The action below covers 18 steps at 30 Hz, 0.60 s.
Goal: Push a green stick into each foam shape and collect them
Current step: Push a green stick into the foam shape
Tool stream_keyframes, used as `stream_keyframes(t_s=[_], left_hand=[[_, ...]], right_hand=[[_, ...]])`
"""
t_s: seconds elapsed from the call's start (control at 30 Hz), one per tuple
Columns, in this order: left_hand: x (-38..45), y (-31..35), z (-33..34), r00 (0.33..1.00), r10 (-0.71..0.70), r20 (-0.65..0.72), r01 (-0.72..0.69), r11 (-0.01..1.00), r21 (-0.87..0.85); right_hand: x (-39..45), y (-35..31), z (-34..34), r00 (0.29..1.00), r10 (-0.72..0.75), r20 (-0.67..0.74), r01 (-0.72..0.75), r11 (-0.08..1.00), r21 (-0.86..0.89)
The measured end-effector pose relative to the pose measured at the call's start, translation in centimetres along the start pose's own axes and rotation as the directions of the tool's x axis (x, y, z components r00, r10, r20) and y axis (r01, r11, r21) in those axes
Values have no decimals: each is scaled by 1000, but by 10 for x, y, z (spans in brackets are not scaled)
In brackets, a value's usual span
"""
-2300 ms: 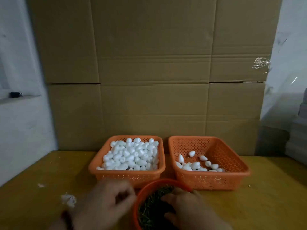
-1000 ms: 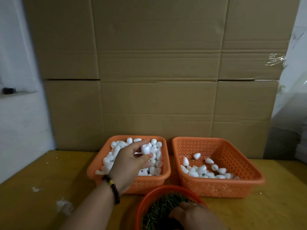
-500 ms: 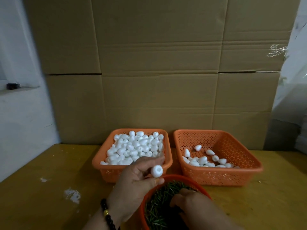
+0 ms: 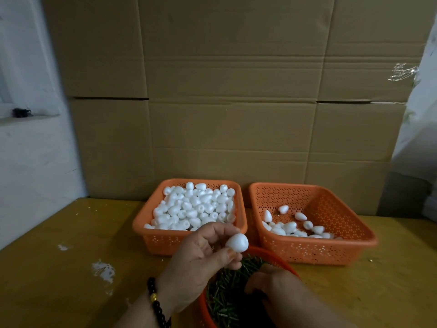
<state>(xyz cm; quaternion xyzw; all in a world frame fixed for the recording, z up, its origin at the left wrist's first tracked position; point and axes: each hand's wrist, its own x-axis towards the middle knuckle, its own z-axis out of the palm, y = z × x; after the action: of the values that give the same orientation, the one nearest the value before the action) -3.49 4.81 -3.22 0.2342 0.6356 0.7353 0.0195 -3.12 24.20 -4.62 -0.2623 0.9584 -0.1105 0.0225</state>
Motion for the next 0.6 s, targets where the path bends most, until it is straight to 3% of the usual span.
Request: stream_keyframes(t_s=[0.17, 0.4, 0.5, 0.6], left_hand=[[0, 1, 1, 1000, 7, -22, -7, 1000, 28], [-1, 3, 6, 999, 9, -53, -3, 993, 118], [0, 3, 9, 997, -2, -75, 5, 999, 46], [1, 2, 13, 993, -71, -94, 56, 988, -147]], right_hand=[[-3, 1, -4, 996, 59, -69, -55, 997, 62], [-8, 3, -12, 988, 36, -151, -21, 994, 104], [-7, 2, -11, 987, 43, -157, -23, 992, 128], [-6, 1, -9, 986, 67, -155, -40, 985, 169]])
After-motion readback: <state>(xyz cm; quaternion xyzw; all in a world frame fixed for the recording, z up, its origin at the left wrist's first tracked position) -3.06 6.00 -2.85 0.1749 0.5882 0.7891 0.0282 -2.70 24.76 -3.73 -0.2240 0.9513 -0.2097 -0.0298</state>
